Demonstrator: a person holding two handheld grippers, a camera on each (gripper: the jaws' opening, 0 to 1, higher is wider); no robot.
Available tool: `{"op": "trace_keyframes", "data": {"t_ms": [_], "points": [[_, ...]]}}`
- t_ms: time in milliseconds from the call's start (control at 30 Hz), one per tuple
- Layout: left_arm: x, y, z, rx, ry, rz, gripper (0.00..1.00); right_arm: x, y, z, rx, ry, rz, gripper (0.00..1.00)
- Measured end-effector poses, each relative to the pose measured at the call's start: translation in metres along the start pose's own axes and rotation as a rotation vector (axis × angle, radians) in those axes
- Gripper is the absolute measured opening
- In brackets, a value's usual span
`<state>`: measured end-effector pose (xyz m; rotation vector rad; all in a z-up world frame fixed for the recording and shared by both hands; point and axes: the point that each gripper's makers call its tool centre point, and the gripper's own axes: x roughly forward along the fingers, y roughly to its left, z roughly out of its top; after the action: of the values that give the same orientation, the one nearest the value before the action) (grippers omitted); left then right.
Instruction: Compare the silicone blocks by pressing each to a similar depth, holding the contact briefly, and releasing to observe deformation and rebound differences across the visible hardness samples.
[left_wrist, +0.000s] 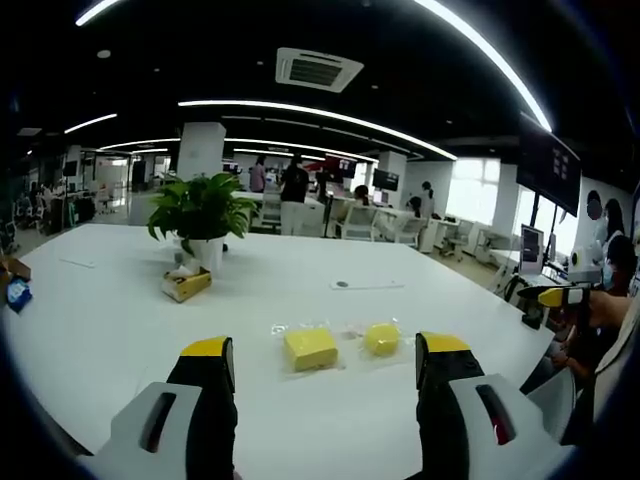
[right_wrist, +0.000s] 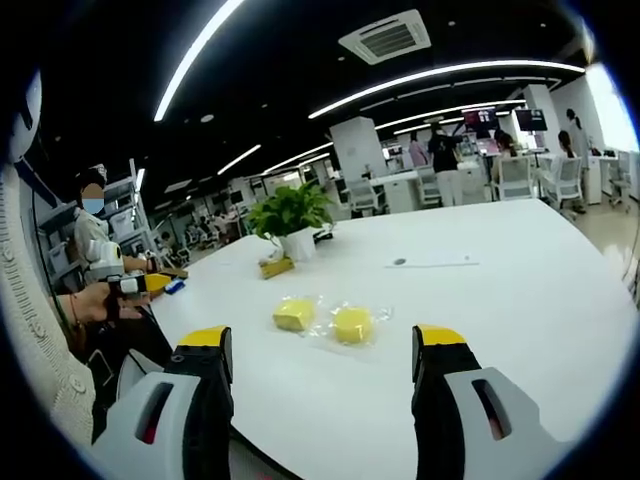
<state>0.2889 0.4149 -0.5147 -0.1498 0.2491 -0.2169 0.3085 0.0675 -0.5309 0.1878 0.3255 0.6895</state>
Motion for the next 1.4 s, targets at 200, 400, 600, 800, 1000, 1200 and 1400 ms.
{"op": "trace_keyframes", "data": {"t_ms": [200,400,600,800,1000,1200,1400], "points": [[0.0002,0.0009,-0.0013,-0.003,0.003,0.001,0.72,0.0016,0.0025,-0.0029,-0.007,0.024,0.007,0.66],[0.0006,0.0009,-0.0002,0.001,0.000,0.001,0.72,0.0014,0.0004,0.0009,0.001,0.010,-0.005,0.63],[0.0004,0.0012,-0.0002,0.002,-0.001,0.005,0.71,-0.0001,-0.0017,-0.0015,-0.073,0.039,-0.016,0.51],[-0.0004,0.0005,-0.0004,0.002,-0.001,0.006,0.71,0.0011,-0.0008,-0.0045,-0.107,0.051,-0.015,0.54],[-0.0019,0.0009,-0.0017,0.001,0.001,0.007,0.72,0.0023,-0.0005,-0.0026,-0.121,0.041,-0.007,0.56],[-0.0025,0.0013,-0.0021,0.004,0.000,0.007,0.72,0.0020,-0.0021,-0.0022,-0.101,0.034,-0.008,0.56],[-0.0027,0.0019,-0.0030,0.003,0.002,0.007,0.72,0.0014,-0.0036,0.0004,-0.063,0.017,-0.012,0.58]]}}
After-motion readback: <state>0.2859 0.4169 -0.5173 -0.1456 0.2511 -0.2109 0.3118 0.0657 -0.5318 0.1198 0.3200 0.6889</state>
